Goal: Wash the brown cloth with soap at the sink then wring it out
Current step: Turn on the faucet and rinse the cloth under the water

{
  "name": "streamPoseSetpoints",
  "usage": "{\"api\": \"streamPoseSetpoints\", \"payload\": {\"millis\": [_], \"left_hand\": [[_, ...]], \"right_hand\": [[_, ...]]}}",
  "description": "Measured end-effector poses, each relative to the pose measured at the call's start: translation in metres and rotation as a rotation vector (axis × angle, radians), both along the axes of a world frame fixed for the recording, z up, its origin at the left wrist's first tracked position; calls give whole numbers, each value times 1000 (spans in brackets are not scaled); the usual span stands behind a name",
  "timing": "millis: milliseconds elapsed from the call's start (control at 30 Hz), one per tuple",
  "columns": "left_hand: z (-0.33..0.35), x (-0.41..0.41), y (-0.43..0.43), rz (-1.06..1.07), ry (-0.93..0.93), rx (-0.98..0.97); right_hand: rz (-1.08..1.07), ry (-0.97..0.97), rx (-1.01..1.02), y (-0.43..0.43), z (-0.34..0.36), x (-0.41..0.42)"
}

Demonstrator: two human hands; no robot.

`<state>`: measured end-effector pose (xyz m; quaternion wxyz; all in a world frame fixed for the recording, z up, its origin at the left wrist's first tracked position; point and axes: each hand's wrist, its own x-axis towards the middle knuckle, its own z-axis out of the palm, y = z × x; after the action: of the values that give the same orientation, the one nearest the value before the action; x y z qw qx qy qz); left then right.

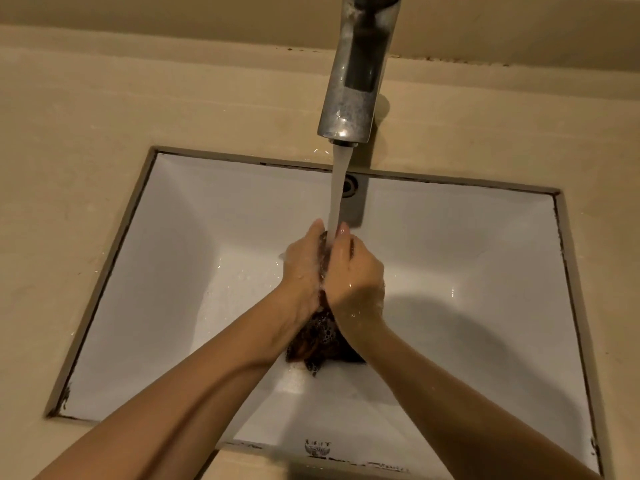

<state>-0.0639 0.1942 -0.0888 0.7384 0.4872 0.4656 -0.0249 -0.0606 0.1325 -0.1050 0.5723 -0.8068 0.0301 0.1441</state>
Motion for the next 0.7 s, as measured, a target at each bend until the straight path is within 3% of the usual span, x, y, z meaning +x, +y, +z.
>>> {"api": "streamPoseSetpoints", "payload": {"millis": [100, 233, 333, 533, 700], "left_hand": [[2, -8, -8, -162, 47, 152], [5, -8, -3, -216, 40, 181], [0, -2, 1, -122, 3, 176], [-1, -11, -8, -166, 4, 195], [-5, -10, 4, -164, -15, 266]], "right_hand": [[-87, 113, -167, 1, -1, 23], [-97, 112, -47, -4, -4, 15], [-59, -86, 11, 0, -3, -10], [-113, 116, -164, 3, 1, 24], [-125, 82, -48, 8, 1, -2]]}}
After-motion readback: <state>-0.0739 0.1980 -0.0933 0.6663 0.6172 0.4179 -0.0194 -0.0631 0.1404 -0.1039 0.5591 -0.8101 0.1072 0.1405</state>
